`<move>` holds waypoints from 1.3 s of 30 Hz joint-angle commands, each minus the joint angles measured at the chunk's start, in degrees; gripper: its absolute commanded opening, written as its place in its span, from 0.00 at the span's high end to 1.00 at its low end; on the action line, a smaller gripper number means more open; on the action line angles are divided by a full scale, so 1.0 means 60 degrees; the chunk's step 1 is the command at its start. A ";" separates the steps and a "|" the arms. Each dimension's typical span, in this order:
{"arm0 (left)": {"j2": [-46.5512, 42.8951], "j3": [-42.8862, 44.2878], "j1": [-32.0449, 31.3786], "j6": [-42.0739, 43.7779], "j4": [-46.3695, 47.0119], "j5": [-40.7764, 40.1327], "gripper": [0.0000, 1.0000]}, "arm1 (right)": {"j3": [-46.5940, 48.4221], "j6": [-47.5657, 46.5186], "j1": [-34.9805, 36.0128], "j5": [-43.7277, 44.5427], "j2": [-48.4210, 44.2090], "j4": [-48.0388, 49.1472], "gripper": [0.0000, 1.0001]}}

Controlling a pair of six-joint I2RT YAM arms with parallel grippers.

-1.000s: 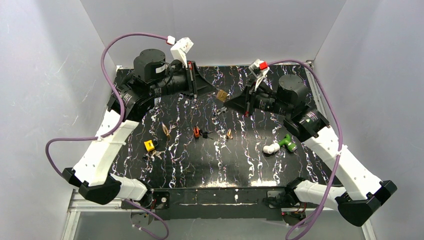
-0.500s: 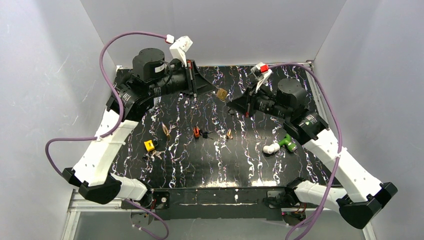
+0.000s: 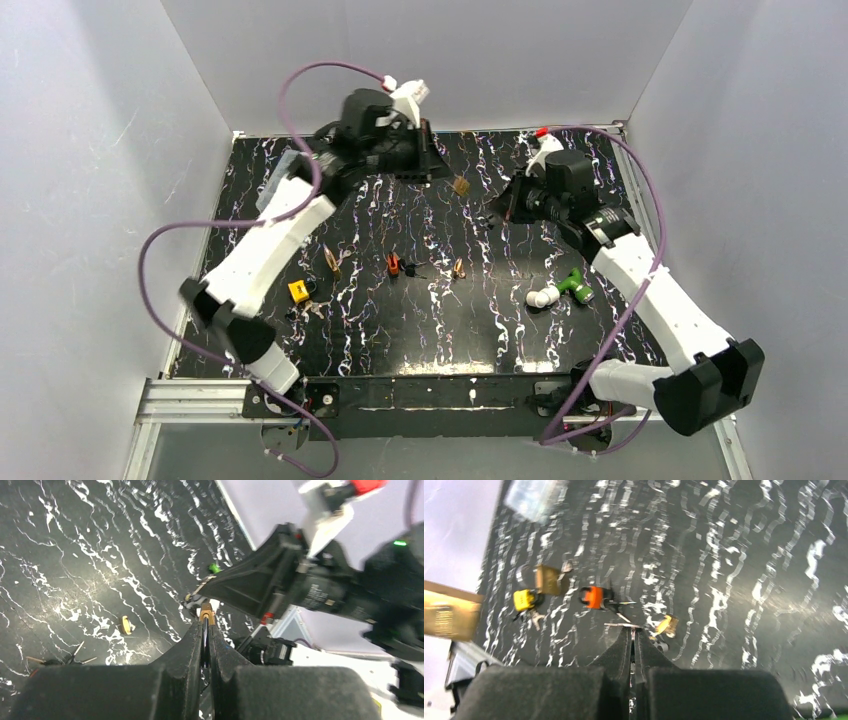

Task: Lock with the key
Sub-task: Place the lock at the center of the board.

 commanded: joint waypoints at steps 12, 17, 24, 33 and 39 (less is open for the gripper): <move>0.5314 0.1077 -0.0900 -0.0531 0.1557 0.0479 1.00 | -0.0674 0.1514 -0.1779 0.1037 0.2028 -0.0987 0.99; 0.6584 0.1639 -0.0998 -0.0796 0.1461 0.0720 1.00 | -0.0688 0.1462 -0.1840 0.1422 0.2825 -0.0873 0.99; 0.7520 0.1920 -0.0990 -0.0952 0.1421 0.0791 0.95 | -0.0228 0.1374 -0.1931 0.1804 0.3725 -0.1039 0.99; 0.8023 0.2744 -0.0634 -0.1048 0.0615 0.0946 0.63 | 0.0182 0.1252 -0.1984 0.1575 0.4257 -0.1198 0.99; 0.7630 0.3075 -0.0393 -0.0630 0.0186 0.0880 0.26 | 0.0333 0.1224 -0.2002 0.1178 0.4449 -0.1154 0.97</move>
